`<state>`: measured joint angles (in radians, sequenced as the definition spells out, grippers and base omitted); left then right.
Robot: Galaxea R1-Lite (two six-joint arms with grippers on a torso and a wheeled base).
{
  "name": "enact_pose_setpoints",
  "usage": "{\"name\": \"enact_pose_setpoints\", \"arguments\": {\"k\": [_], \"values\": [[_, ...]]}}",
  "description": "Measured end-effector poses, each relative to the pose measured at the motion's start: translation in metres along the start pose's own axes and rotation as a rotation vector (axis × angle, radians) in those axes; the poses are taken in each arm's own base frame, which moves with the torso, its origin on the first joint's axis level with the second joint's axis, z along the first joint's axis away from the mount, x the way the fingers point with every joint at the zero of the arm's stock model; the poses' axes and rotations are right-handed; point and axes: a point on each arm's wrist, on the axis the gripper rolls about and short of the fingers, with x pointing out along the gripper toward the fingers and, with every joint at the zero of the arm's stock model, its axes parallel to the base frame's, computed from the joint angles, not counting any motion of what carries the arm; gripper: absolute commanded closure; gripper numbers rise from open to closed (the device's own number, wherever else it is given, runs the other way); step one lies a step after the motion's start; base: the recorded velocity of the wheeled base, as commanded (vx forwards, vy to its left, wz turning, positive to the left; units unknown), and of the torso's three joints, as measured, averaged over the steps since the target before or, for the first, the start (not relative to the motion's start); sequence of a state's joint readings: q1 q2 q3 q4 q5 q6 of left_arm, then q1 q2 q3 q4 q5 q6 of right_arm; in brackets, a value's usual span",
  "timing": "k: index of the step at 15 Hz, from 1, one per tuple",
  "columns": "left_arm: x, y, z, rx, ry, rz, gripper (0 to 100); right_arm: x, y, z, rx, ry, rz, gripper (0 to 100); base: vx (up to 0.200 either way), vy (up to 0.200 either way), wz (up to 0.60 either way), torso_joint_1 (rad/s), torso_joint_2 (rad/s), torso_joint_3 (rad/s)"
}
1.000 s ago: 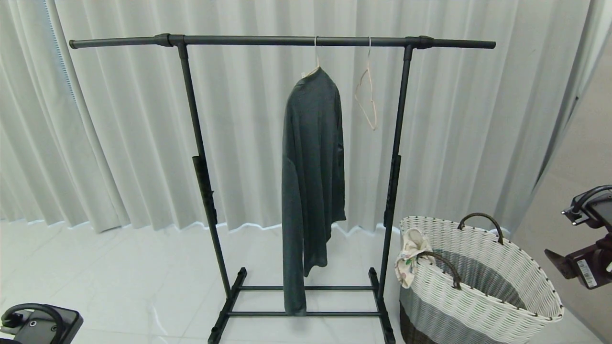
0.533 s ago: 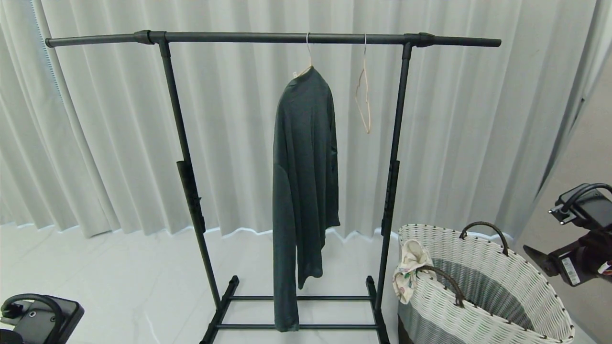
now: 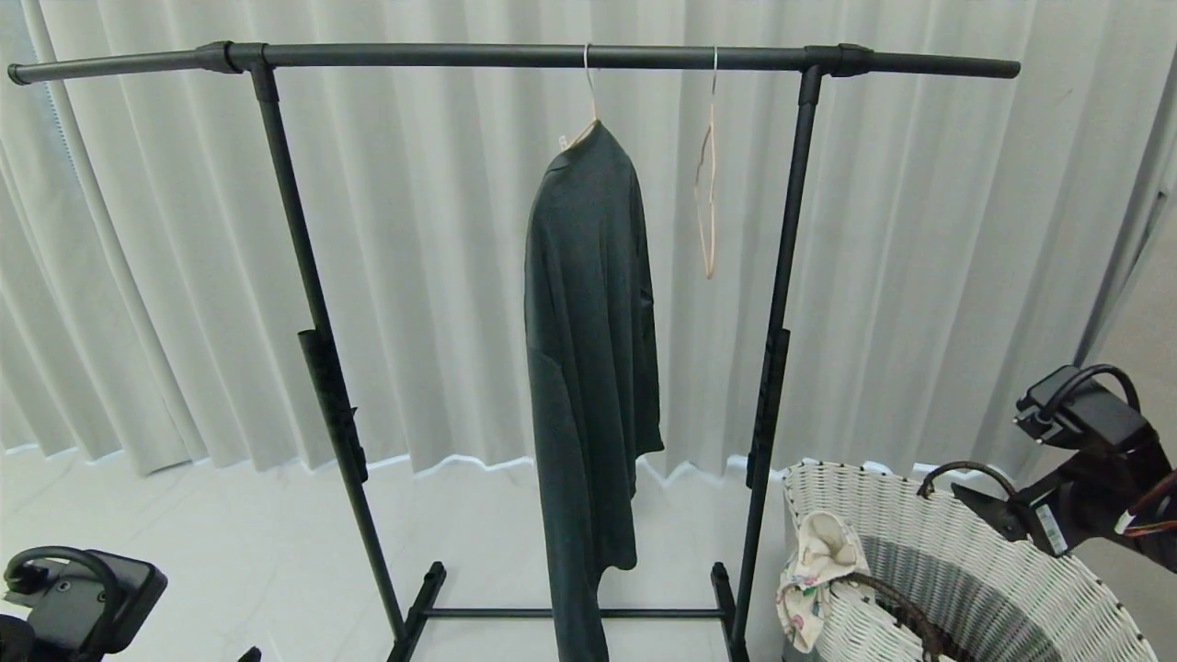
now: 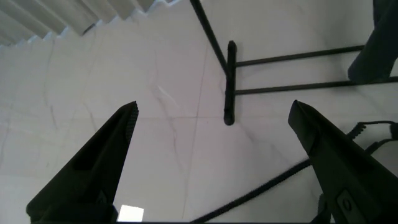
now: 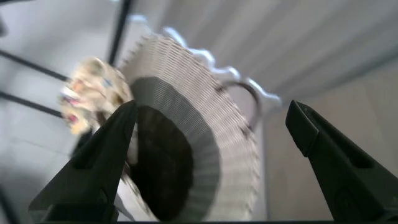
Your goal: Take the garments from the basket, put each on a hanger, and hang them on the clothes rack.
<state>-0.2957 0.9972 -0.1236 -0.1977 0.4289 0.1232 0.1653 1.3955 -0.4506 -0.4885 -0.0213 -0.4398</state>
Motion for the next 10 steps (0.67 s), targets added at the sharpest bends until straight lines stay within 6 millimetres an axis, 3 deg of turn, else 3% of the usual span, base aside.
{"name": "enact_pose_setpoints", "arguments": {"k": [1,4,10], "values": [[0.000,0.000,0.001,-0.003,-0.004,-0.007,0,0.003,0.003,-0.001,-0.005,-0.002,0.039,0,0.200,0.000,0.00,0.002,0.00,-0.007],[-0.002,0.000,0.003,-0.014,-0.030,-0.043,0,0.021,0.017,-0.003,-0.030,0.034,0.130,0,0.000,0.000,0.00,0.000,0.00,0.000],[-0.012,0.007,0.037,-0.060,-0.168,-0.108,0,0.075,0.046,-0.014,-0.075,0.181,0.222,0,0.000,0.000,0.00,0.000,0.00,0.000]]}}
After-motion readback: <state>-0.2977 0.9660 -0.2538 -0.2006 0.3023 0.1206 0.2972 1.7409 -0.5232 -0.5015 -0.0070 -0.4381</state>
